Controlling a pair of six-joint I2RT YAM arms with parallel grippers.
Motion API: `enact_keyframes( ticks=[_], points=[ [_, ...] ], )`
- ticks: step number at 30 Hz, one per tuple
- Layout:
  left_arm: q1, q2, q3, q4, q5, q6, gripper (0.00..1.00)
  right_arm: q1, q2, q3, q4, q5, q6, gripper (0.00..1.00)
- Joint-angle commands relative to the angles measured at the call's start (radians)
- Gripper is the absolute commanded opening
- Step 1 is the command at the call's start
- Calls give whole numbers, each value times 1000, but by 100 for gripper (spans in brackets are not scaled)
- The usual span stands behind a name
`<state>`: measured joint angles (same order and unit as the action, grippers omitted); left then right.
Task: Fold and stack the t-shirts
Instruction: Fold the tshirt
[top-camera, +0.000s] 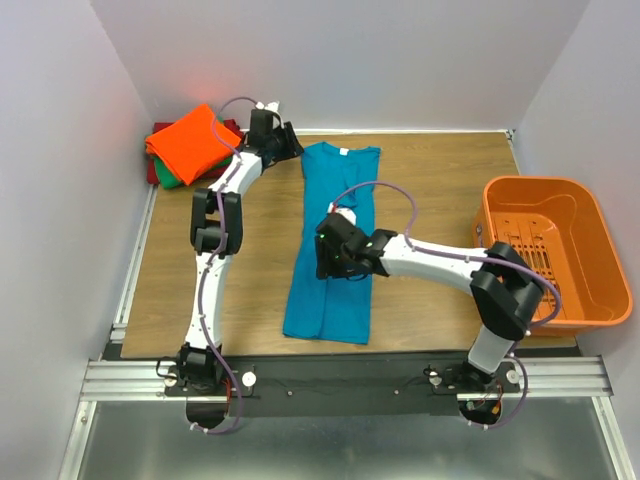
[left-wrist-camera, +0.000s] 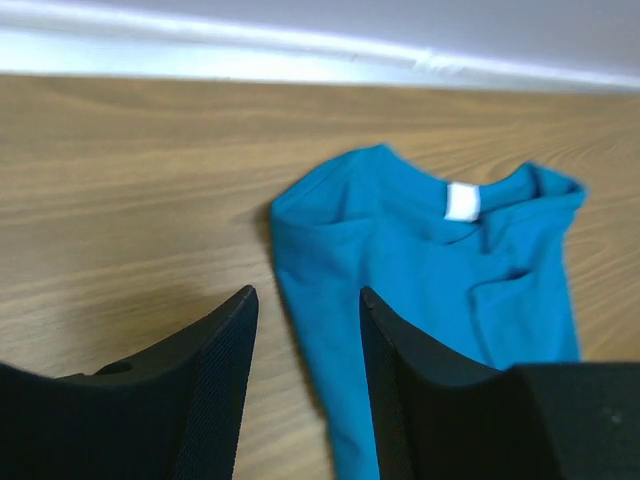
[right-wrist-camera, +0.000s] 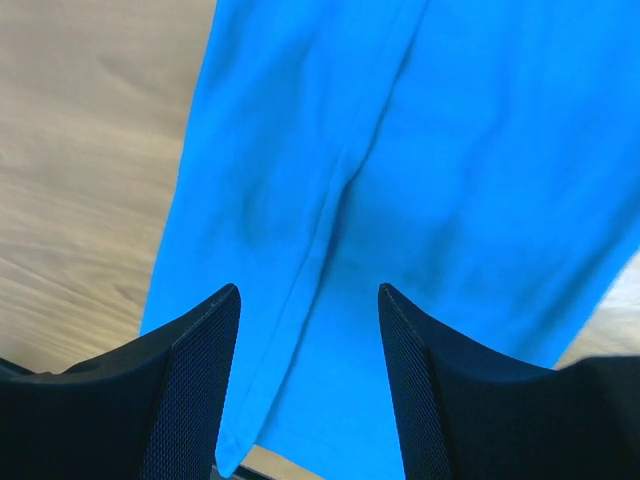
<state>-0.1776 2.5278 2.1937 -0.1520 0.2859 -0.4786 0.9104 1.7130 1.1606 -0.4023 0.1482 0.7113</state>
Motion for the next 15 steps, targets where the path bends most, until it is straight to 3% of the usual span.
enact_keyframes(
  ticks=[1, 7, 15],
  points=[
    [-31, 97, 84, -136, 9, 87, 53, 83, 82, 80, -9, 91, 24, 64],
    [-48, 115, 84, -152, -48, 136, 53, 186, 200, 142, -9, 99, 36, 64],
    [-48, 117, 90, -156, -48, 150, 38, 335, 266, 212, -44, 142, 59, 64]
  ],
)
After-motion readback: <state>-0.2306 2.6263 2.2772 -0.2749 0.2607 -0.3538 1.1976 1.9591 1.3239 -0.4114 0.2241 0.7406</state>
